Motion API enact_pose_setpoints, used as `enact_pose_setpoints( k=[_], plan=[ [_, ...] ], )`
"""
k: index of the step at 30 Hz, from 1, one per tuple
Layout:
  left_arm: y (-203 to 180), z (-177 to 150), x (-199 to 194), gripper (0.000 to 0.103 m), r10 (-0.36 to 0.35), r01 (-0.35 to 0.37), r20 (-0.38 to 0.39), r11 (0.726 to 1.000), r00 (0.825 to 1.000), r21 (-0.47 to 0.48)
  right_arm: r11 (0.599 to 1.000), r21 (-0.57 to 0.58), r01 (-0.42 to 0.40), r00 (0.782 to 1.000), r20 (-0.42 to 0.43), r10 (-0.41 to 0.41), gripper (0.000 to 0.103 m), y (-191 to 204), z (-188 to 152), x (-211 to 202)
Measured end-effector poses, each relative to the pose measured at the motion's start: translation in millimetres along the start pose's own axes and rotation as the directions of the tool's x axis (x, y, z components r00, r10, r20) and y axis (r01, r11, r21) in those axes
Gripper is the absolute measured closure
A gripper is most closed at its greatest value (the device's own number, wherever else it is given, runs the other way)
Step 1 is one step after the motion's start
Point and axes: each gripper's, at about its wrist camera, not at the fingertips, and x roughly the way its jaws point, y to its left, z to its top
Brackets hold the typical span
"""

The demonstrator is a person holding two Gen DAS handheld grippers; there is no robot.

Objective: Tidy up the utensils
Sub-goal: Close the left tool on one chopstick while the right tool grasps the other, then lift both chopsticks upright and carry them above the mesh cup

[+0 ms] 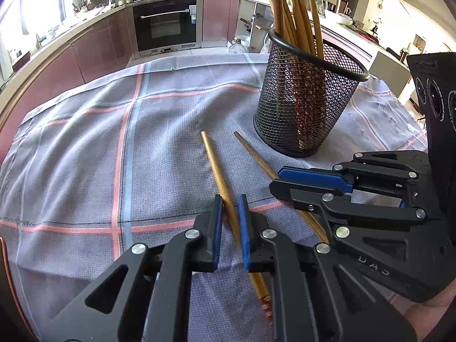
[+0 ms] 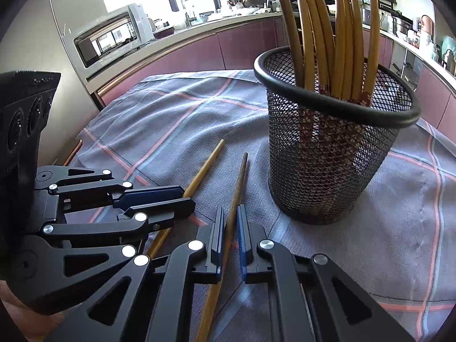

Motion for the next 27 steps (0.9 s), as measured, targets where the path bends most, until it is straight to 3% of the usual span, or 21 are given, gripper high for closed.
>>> enact_pose_setpoints(
  k=[27],
  plan=[
    [2.2, -1.4, -60.7, 0.096, -0.046, 0.050, 0.122, 0.998, 0.991, -0.025, 0.995, -0.019, -0.093, 0.981, 0.167, 0.095, 0.098, -1.8, -8.0, -76.5]
  ],
)
